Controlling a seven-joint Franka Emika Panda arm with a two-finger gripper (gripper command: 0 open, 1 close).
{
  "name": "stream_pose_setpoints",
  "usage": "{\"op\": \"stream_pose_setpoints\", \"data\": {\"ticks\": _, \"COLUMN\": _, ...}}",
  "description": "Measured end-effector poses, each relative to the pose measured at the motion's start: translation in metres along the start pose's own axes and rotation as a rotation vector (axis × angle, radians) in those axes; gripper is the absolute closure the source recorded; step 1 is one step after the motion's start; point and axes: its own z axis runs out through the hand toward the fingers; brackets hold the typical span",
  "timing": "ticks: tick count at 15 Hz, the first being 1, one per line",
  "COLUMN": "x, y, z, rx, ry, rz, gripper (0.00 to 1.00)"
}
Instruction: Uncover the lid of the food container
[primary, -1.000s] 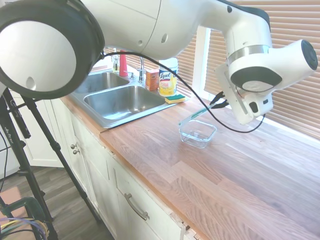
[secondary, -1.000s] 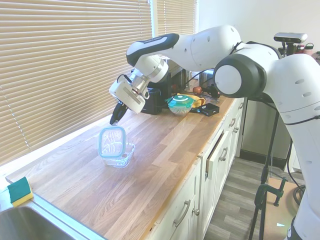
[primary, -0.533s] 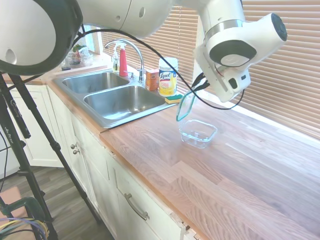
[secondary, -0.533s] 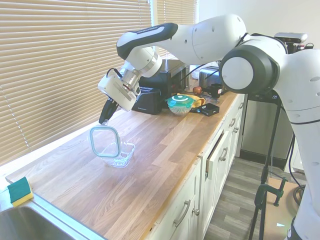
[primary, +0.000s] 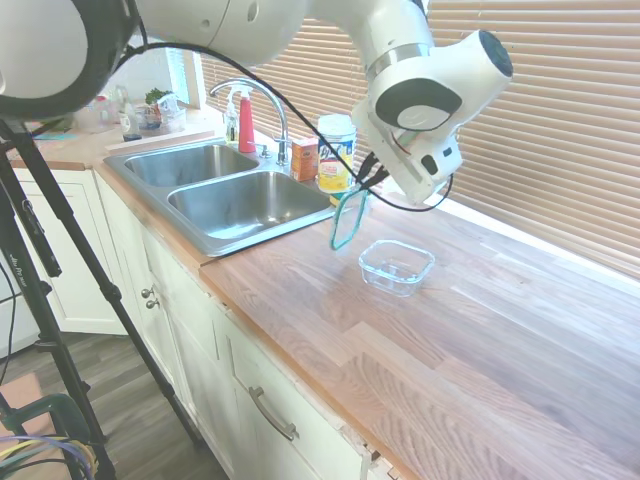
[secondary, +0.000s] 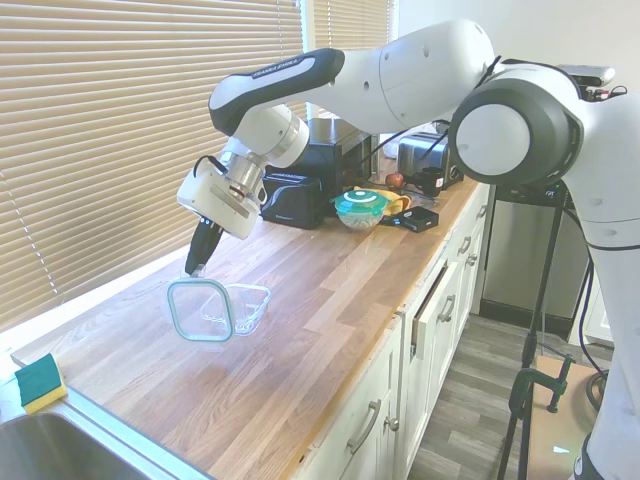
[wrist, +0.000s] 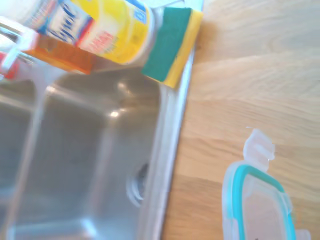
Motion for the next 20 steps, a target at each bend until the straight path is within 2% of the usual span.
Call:
{"op": "stream_pose_setpoints", "data": {"ticks": 6, "x": -0.081, "y": -0.018, "z": 0.046, "rx": -0.143, "ry": 0.214, "rz": -0.199, "gripper": 1.0}}
{"op": "stream_pose_setpoints", "data": {"ticks": 8, "x": -0.104, "y": -0.011, "z": 0.068, "rx": -0.187, "ry": 0.26, "rz": -0.259, "gripper": 1.0}}
{"op": "stream_pose_setpoints", "data": {"ticks": 13, "x": -0.156, "y": 0.017, "z": 0.129, "rx": -0.284, "ry": 0.292, "rz": -0.389, "gripper": 1.0}}
{"op": "stream_pose_setpoints", "data": {"ticks": 16, "x": -0.173, "y": 0.027, "z": 0.155, "rx": -0.315, "ry": 0.301, "rz": -0.419, "gripper": 1.0}}
{"op": "stream_pose_setpoints", "data": {"ticks": 20, "x": -0.183, "y": 0.04, "z": 0.178, "rx": -0.374, "ry": 0.283, "rz": -0.42, "gripper": 1.0}}
